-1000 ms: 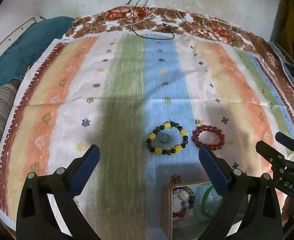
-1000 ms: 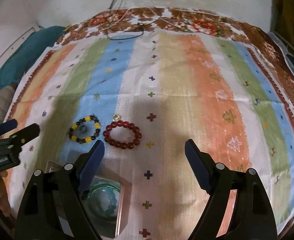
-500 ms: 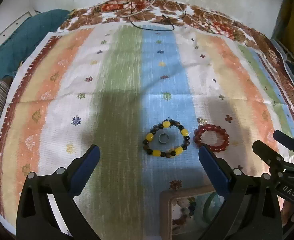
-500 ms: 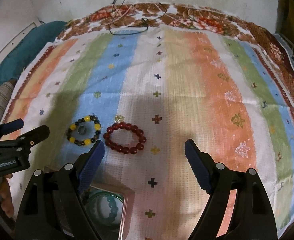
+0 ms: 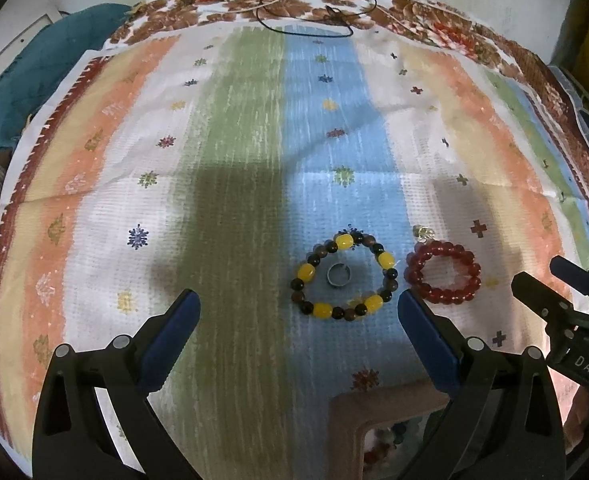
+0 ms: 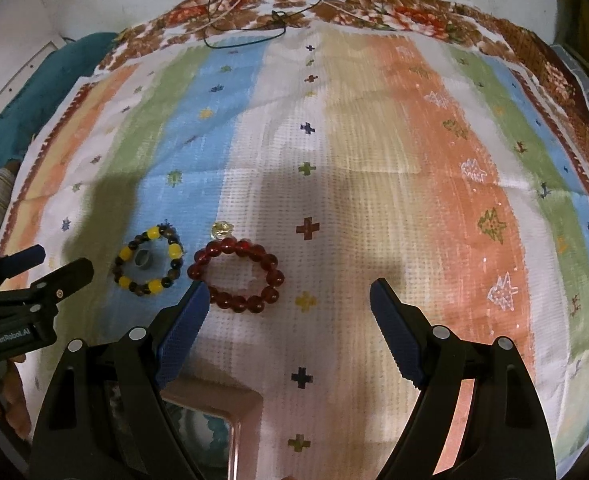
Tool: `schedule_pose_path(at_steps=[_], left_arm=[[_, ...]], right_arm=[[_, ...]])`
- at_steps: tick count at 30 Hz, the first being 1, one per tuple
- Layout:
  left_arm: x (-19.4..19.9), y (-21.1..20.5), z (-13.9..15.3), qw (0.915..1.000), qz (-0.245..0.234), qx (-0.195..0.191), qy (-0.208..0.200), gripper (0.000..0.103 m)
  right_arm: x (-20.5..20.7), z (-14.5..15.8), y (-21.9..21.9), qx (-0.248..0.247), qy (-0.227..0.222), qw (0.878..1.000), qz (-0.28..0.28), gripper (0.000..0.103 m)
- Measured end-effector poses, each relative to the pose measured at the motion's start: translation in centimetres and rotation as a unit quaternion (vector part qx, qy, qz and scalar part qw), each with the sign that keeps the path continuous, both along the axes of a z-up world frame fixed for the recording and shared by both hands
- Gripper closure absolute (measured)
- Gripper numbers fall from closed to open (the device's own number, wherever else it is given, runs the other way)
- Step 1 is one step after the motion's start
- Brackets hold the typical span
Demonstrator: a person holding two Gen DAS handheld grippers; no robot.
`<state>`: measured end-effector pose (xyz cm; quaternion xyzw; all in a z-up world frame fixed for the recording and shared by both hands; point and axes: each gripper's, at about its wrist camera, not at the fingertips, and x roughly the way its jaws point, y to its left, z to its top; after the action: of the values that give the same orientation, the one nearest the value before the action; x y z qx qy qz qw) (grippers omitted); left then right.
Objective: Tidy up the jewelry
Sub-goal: 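Move both open tools toward the red and black-yellow bead bracelets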
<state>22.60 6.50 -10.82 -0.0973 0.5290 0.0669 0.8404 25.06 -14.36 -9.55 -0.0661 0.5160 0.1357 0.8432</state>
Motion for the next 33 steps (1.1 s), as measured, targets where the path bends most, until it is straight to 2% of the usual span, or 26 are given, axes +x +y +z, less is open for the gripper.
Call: schedule_pose_path(at_steps=[13,33], left_arm=[[1.8,-0.1,-2.6,0.9991,-0.019,0.016,0.035,0.006],[3.2,-0.1,-4.8,0.9969,-0.037,0.024,0.065,0.006]], right_arm=[[1.6,-1.9,0.7,-0.031,0.010,0.999,0.002,0.020],[2.8,-4.0,2.6,-0.076,0.011,0.997,0.028,0.020]])
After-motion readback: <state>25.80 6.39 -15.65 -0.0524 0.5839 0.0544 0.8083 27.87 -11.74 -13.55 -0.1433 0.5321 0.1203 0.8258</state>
